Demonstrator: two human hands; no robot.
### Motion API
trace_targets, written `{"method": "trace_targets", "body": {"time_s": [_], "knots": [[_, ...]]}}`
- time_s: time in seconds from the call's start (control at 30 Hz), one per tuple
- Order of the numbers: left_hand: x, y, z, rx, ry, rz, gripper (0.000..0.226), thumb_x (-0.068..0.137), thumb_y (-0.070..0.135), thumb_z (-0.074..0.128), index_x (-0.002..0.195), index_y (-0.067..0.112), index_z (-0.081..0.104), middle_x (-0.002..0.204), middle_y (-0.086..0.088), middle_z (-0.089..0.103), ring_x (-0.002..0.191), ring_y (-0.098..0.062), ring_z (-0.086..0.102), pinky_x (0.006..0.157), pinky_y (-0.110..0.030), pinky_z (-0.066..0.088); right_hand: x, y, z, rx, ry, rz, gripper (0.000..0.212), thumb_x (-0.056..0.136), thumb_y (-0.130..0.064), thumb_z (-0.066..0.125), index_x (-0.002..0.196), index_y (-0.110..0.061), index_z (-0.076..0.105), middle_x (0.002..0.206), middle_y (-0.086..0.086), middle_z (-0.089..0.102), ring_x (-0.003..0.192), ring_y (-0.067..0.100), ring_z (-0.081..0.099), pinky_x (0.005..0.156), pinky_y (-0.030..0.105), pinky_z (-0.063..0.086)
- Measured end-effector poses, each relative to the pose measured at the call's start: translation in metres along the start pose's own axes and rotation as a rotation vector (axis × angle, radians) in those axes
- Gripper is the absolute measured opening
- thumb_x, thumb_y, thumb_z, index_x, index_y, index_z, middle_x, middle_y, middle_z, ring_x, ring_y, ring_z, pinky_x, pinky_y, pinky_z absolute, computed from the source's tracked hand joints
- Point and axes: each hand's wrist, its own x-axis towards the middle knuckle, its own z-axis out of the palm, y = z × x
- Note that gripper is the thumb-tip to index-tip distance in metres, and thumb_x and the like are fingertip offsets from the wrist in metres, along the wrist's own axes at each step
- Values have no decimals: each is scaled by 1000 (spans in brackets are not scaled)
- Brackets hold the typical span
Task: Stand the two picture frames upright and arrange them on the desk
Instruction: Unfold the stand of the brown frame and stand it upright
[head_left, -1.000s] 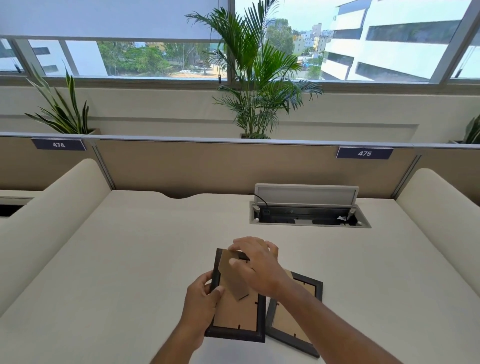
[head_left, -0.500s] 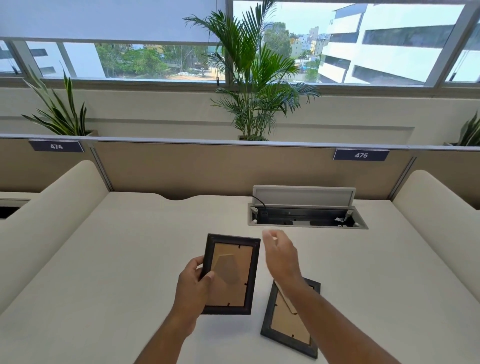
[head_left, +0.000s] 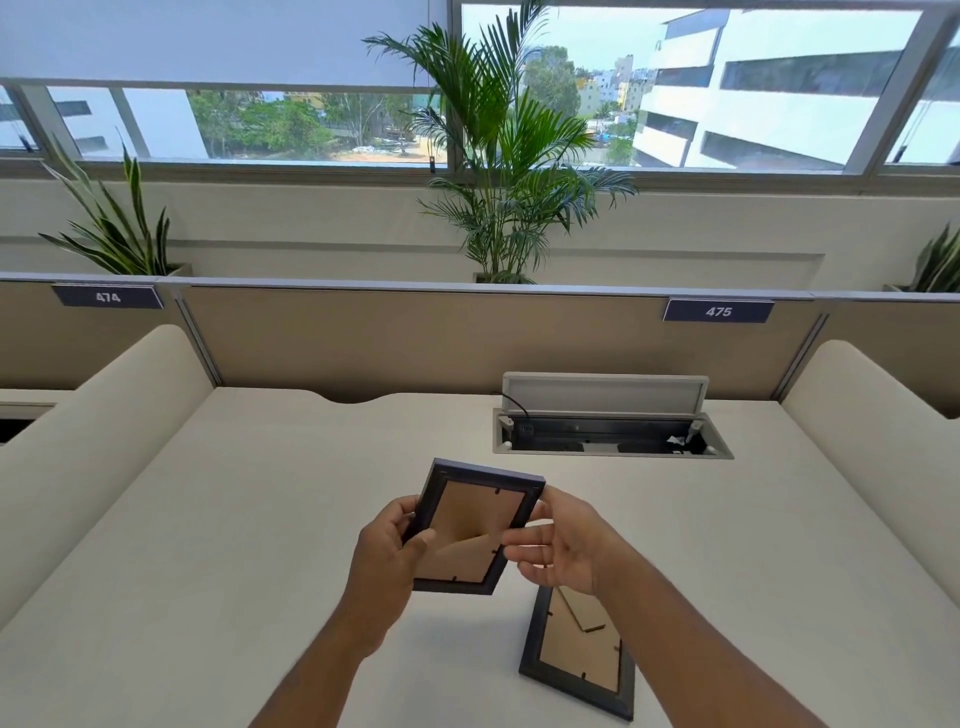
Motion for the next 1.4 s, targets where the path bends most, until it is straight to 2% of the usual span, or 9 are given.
{"method": "trace_targets", "body": {"time_s": [0.23,0.4,0.5,0.57,0.73,0.9,1.03,1.23,1.4], "knots": [[4,1,-8,-17,7,44,38,94,-9,65,115,20,79,104,1,85,100,-24,79,83,-30,65,-4,2,-3,131,-63,0,37,98,-32,64,117,-1,67,98,26,79,91,39,79,82,49,65],[9,-11,-17,45,31,123,44,90,-5,75,107,34,85,131,4,78,128,-14,70,112,-39,55,-9,0,-4,240,-127,-59,28,93,-10,71,116,4,64,107,30,76,95,39,77,74,44,67],[8,-7,-17,133,3,186,47,91,13,72,108,56,79,149,4,63,130,-17,65,95,-19,61,-7,1,-1,177,-114,-117,30,94,-6,68,122,3,61,106,25,77,94,34,79,71,41,67],[10,-9,-16,118,27,175,44,95,10,67,116,48,76,153,4,53,131,-18,60,83,-12,61,-6,2,1,126,-123,-161,30,96,-5,65,124,3,62,103,20,79,94,32,79,74,41,65],[15,-9,-19,-81,200,-114,37,109,7,51,139,21,67,125,-7,79,104,-25,79,92,-46,66,-5,1,0,54,-168,-214,27,100,-6,62,126,0,65,112,19,78,103,33,77,85,46,64],[10,7,-28,-105,-27,-297,33,111,29,49,123,15,76,105,-15,84,97,-39,79,86,-52,65,-5,8,-1,-6,-166,-258,28,98,-1,63,126,-8,62,111,17,79,103,35,77,93,54,61],[11,2,-31,-11,-63,-283,25,104,11,63,128,18,69,105,-10,84,96,-31,82,76,-49,69,1,14,3,-25,-146,-263,31,97,-2,67,126,-10,63,111,15,79,102,32,78,91,54,62],[23,-14,-31,6,45,-279,21,99,-6,63,113,9,69,108,-14,79,97,-33,81,73,-55,69,14,22,18,-119,-69,-275,24,98,0,64,119,-12,66,106,7,81,98,25,79,76,38,66],[40,-37,-35,286,149,-173,25,98,-3,66,105,21,65,114,-8,75,103,-30,75,76,-54,69,19,26,36,-342,-88,-329,32,101,0,55,124,-19,66,115,-3,74,101,10,70,68,14,53]]}}
